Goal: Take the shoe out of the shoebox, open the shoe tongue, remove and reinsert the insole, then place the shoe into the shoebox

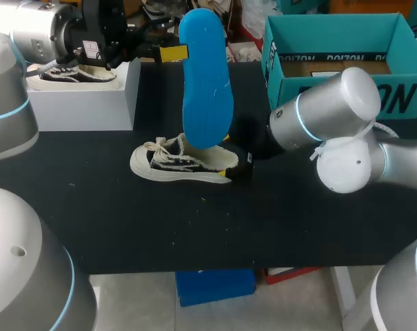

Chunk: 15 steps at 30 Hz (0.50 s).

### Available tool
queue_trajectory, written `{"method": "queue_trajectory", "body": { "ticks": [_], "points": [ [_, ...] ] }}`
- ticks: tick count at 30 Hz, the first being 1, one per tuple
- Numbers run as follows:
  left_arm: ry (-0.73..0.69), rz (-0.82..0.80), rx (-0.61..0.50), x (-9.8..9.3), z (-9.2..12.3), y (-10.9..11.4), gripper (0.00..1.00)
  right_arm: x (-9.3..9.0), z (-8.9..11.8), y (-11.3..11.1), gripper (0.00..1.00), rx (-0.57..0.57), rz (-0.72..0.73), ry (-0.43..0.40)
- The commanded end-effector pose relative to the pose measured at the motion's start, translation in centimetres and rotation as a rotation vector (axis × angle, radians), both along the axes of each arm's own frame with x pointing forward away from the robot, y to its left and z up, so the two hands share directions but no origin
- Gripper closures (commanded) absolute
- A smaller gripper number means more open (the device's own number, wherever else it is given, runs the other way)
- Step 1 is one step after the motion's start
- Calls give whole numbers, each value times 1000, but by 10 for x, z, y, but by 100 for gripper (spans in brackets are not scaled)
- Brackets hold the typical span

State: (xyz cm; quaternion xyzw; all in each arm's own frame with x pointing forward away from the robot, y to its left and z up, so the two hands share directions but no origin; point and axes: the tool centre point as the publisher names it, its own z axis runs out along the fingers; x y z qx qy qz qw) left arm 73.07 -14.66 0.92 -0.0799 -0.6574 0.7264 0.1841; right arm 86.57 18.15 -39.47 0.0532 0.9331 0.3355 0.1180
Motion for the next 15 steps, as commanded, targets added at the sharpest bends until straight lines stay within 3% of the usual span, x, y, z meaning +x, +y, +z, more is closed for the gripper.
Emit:
{"method": "queue_trajectory", "body": {
  "ticks": [1, 15],
  "points": [
    [-1, 2, 0, 0, -1, -1, 100, 1, -8, -2, 0, 108, 20, -22],
    [-1, 2, 0, 0, -1, -1, 100, 5, -18, -4, 0, 220, 21, -23]
  ]
}}
